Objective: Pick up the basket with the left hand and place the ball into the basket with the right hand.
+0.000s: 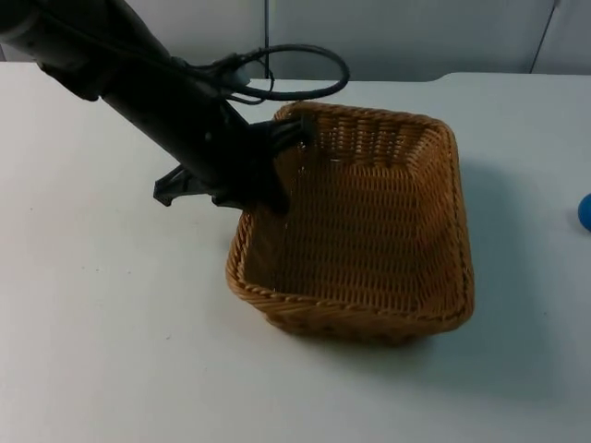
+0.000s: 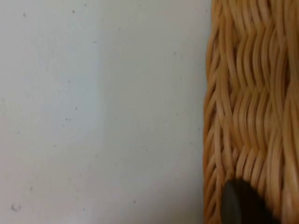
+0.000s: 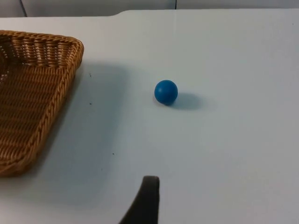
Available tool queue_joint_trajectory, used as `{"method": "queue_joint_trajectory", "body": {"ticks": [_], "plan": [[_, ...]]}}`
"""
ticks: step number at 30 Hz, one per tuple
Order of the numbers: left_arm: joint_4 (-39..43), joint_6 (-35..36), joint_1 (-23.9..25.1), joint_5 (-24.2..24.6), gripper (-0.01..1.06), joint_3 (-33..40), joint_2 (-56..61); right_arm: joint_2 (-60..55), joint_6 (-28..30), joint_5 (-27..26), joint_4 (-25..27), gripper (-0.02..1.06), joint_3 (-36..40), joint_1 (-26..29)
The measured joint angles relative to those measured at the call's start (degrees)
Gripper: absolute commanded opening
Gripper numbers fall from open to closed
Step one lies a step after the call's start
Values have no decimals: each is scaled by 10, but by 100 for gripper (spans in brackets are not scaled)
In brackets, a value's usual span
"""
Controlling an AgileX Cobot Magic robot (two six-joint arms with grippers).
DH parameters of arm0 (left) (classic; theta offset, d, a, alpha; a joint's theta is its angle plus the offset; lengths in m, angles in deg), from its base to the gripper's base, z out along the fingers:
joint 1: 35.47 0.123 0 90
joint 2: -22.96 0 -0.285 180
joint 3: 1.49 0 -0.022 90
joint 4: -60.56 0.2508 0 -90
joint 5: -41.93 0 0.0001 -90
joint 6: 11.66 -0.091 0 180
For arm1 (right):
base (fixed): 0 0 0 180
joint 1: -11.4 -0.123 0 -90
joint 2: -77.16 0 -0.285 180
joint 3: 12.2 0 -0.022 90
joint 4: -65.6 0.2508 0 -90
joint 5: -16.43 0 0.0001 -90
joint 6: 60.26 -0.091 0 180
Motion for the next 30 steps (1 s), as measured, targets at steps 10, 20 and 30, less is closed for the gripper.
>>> {"method": "queue_joint_trajectory", "body": {"ticks": [10, 20, 30], "plan": [[-7, 12, 27, -11, 0, 109, 125, 0, 0, 0, 0, 82, 0, 0], [-33, 11, 32, -11, 0, 219, 231, 0, 0, 0, 0, 82, 0, 0], [-42, 9, 32, -6, 0, 267, 284, 0, 0, 0, 0, 82, 0, 0]]}}
